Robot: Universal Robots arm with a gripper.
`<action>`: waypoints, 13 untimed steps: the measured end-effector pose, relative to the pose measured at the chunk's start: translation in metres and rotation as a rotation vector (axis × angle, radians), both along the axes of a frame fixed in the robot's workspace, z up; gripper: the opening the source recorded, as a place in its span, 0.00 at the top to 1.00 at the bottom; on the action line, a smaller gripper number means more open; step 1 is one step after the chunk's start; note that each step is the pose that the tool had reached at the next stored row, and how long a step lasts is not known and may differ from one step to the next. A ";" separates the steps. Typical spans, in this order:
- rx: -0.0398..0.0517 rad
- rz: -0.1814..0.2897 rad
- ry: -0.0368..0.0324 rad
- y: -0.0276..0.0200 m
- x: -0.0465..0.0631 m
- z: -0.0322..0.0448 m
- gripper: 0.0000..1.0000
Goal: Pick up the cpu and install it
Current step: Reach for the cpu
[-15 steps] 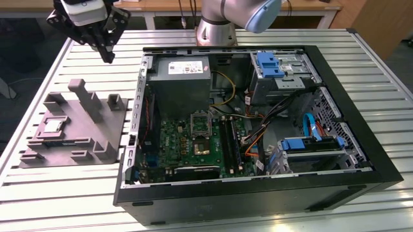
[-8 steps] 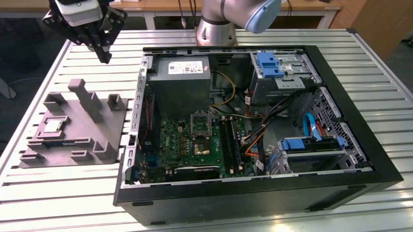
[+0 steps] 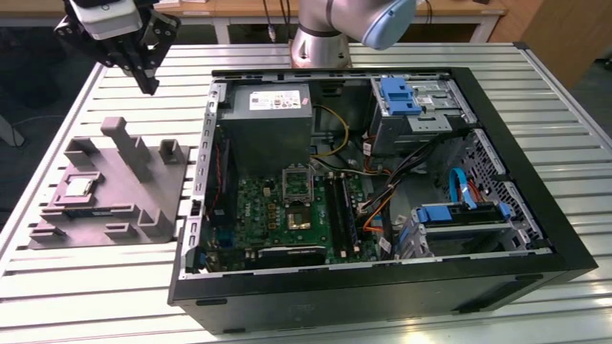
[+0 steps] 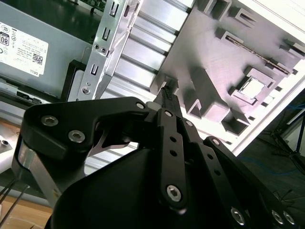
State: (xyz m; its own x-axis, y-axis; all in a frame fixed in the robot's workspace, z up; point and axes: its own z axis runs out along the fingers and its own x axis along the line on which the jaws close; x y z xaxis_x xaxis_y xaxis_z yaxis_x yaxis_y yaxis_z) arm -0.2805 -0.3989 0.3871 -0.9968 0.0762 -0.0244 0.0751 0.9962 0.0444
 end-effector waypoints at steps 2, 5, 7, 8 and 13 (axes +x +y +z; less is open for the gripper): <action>0.0000 0.000 0.0000 0.0000 -0.002 -0.0001 0.89; 0.0000 0.000 0.0001 0.0000 -0.003 -0.0001 0.89; 0.0000 0.000 0.0000 0.0000 -0.003 -0.0002 0.89; 0.0000 0.000 0.0001 0.0000 -0.003 -0.0001 0.89; 0.0000 0.000 0.0001 0.0000 -0.003 -0.0001 0.89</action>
State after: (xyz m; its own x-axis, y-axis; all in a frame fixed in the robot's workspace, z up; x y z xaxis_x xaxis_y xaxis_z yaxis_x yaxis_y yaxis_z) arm -0.2837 -0.3989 0.3869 -0.9968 0.0762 -0.0243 0.0751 0.9962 0.0443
